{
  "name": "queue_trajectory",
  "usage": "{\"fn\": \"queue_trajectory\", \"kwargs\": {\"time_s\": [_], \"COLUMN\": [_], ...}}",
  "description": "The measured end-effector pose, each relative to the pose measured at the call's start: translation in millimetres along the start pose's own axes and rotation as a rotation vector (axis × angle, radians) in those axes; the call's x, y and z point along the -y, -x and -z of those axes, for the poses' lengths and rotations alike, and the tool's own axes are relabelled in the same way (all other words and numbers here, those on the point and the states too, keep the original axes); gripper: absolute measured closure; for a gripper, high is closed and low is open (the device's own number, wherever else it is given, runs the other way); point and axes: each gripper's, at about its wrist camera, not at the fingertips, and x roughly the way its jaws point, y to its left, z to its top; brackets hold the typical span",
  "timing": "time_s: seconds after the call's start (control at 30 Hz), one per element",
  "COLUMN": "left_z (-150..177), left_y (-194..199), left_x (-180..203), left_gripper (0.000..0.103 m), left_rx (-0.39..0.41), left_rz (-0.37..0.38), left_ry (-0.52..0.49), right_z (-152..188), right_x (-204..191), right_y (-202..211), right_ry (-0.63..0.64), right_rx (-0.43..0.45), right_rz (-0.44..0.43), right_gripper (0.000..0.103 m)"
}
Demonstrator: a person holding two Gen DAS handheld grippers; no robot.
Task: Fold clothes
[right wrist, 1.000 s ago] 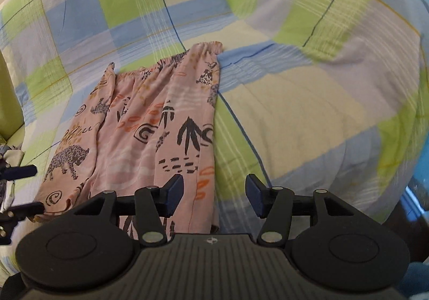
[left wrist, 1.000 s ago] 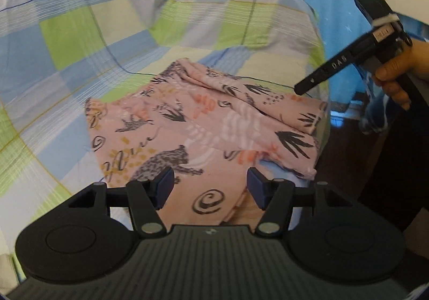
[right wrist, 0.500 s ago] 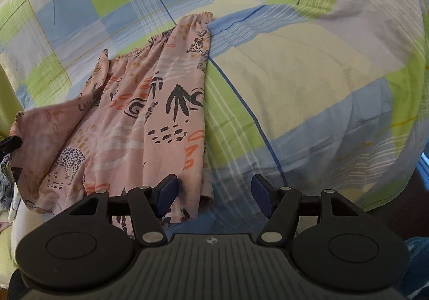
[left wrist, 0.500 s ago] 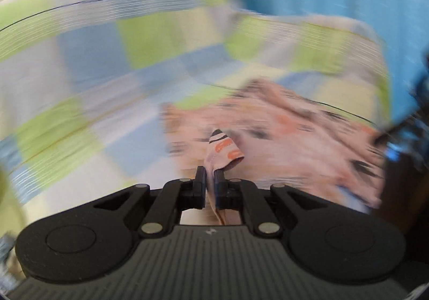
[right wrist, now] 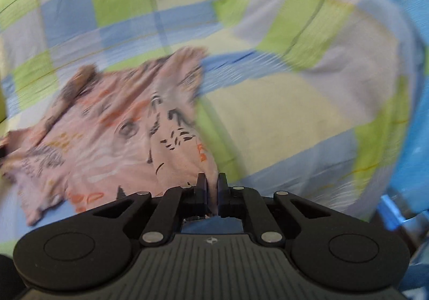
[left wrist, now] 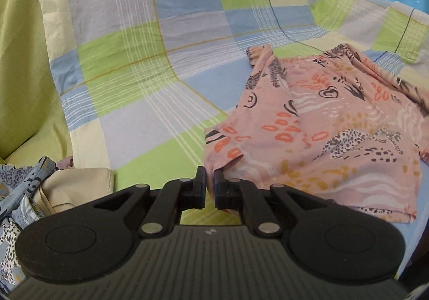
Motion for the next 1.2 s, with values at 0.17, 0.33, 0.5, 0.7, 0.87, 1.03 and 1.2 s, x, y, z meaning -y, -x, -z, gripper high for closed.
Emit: {"fn": "queue_trajectory", "kwargs": {"time_s": [0.17, 0.33, 0.5, 0.7, 0.87, 1.03, 1.2], "left_z": [2.0, 5.4, 6.9, 6.9, 5.9, -15.0, -62.7], "left_y": [-4.6, -1.7, -3.3, -5.6, 4.6, 17.3, -4.5], "left_x": [-1.9, -5.5, -10.1, -16.7, -25.2, -34.9, -23.0], "left_gripper": [0.099, 0.098, 0.098, 0.096, 0.095, 0.095, 0.091], "left_rx": [-0.028, -0.043, -0.055, -0.098, -0.106, -0.065, -0.018], "left_rz": [0.011, 0.001, -0.011, 0.010, -0.021, -0.036, 0.053], "left_ry": [0.013, 0.002, -0.002, 0.018, 0.023, 0.026, 0.008], "right_z": [-7.1, -12.0, -22.8, -31.4, -35.5, -51.9, -78.3], "right_x": [30.8, 31.5, 38.8, 71.3, 67.7, 27.5, -29.5], "right_y": [-23.2, -14.4, -5.7, -21.8, -7.6, -5.6, -35.3], "right_ry": [-0.084, -0.041, -0.027, -0.050, -0.068, 0.024, 0.162], "right_rx": [-0.129, -0.063, 0.032, -0.036, 0.016, 0.072, 0.101], "right_rz": [0.057, 0.154, 0.214, 0.347, 0.290, 0.165, -0.010], "right_gripper": [0.099, 0.096, 0.102, 0.099, 0.086, 0.078, 0.073]}}
